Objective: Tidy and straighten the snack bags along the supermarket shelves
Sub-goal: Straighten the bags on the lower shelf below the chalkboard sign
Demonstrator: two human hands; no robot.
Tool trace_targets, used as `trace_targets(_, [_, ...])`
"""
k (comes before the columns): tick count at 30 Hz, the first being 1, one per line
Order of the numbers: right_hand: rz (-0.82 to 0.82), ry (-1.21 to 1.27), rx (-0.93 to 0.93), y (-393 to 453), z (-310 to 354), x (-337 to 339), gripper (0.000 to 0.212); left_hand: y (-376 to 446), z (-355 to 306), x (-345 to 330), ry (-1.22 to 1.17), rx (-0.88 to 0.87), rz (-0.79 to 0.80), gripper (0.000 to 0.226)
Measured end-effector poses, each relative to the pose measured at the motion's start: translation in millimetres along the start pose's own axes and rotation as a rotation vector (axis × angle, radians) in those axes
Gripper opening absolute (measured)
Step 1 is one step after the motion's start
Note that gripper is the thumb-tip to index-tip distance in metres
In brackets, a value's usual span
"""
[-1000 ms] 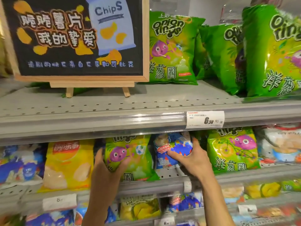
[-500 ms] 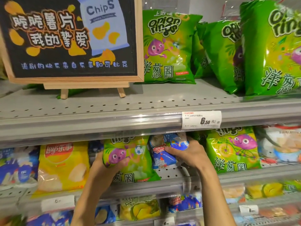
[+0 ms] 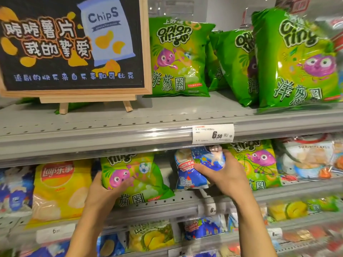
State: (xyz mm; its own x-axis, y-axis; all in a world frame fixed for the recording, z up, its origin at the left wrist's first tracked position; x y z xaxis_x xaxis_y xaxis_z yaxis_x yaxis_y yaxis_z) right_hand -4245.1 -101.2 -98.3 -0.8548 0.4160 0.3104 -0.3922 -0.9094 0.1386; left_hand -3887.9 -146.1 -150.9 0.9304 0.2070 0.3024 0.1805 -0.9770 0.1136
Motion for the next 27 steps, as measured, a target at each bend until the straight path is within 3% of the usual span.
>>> trace_targets(3, [0.013, 0.07, -0.013, -9.4, -8.4, 16.4, 0.097, -2.2, -6.7, -10.9, 0.035, -0.016, -0.021, 0.055])
trace_targets(6, [0.011, 0.201, -0.032, -23.1, -23.0, 34.4, 0.078, -5.5, -19.7, -31.7, 0.1, -0.052, -0.053, 0.049])
trace_targets(11, [0.016, 0.359, -0.065, -46.6, -45.1, 66.4, 0.064, -15.5, -37.0, -85.2, 0.094, -0.052, 0.019, 0.06])
trace_targets(15, [-0.046, 0.371, -0.085, -57.6, -63.4, 96.1, 0.071, -18.1, -39.5, -122.8, 0.106, -0.044, 0.111, 0.067])
trace_targets(21, [-0.08, 0.391, -0.093, -64.2, -75.1, 120.6, 0.073, -19.7, -42.5, -151.3, 0.123, -0.01, 0.219, 0.102])
trace_targets(27, [-0.033, 0.398, -0.079, -64.1, -69.9, 117.1, 0.068, -20.4, -43.3, -165.7, 0.088, -0.008, 0.22, 0.095])
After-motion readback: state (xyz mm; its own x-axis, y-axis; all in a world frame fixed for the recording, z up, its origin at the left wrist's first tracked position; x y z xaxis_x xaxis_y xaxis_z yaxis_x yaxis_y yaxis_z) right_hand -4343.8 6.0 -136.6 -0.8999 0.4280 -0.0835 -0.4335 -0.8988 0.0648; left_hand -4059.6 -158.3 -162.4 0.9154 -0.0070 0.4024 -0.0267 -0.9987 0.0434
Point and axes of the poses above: each hand's wrist, its own y-axis towards the middle knuckle, its own x-axis out of the back of the hand, z = x × y, the point moved 7 cm from there along y, towards the middle knuckle, and after that the axes turned 14 degrees about y, right-handed, at the moved point
